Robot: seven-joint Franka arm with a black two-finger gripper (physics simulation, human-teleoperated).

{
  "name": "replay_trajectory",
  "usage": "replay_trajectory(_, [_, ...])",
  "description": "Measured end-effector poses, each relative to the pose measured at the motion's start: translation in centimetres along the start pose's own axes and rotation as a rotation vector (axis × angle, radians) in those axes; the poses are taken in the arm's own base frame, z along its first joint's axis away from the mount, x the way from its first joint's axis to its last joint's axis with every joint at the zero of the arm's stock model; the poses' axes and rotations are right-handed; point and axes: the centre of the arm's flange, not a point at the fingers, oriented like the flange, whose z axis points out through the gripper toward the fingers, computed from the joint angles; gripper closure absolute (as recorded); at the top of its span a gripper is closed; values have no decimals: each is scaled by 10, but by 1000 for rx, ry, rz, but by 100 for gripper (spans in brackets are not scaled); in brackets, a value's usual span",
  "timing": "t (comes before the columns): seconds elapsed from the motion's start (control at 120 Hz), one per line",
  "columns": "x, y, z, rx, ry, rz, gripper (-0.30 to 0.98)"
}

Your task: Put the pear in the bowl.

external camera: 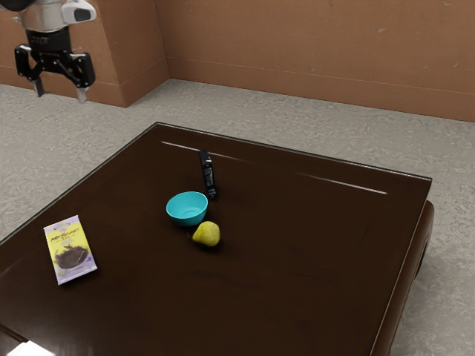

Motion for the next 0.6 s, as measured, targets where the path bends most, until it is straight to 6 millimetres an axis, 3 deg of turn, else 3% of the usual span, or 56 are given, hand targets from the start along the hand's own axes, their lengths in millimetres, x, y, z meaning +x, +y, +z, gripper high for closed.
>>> replay_trajectory(0.158, [-3, -36, 12, 2, -28, -80, 0])
replay_trajectory(0.242, [-7, -46, 37, 6, -83, -105, 0])
replay_trajectory(0.383, [-11, -19, 141, 21, -266, -61, 0])
replay_trajectory(0.442, [-7, -2, 172, 18, -297, -36, 0])
replay_trajectory(0.475, [-2, 16, 187, 19, -303, -5, 0])
replay_trajectory(0.5, [1, 43, 195, 23, -296, 42, 0])
replay_trajectory(0.542, [-3, 122, 200, 35, -268, 180, 0])
replay_trajectory(0.575, [-17, 193, 201, 44, -238, 305, 0])
replay_trajectory(0.6, [-27, 232, 204, 46, -217, 373, 0])
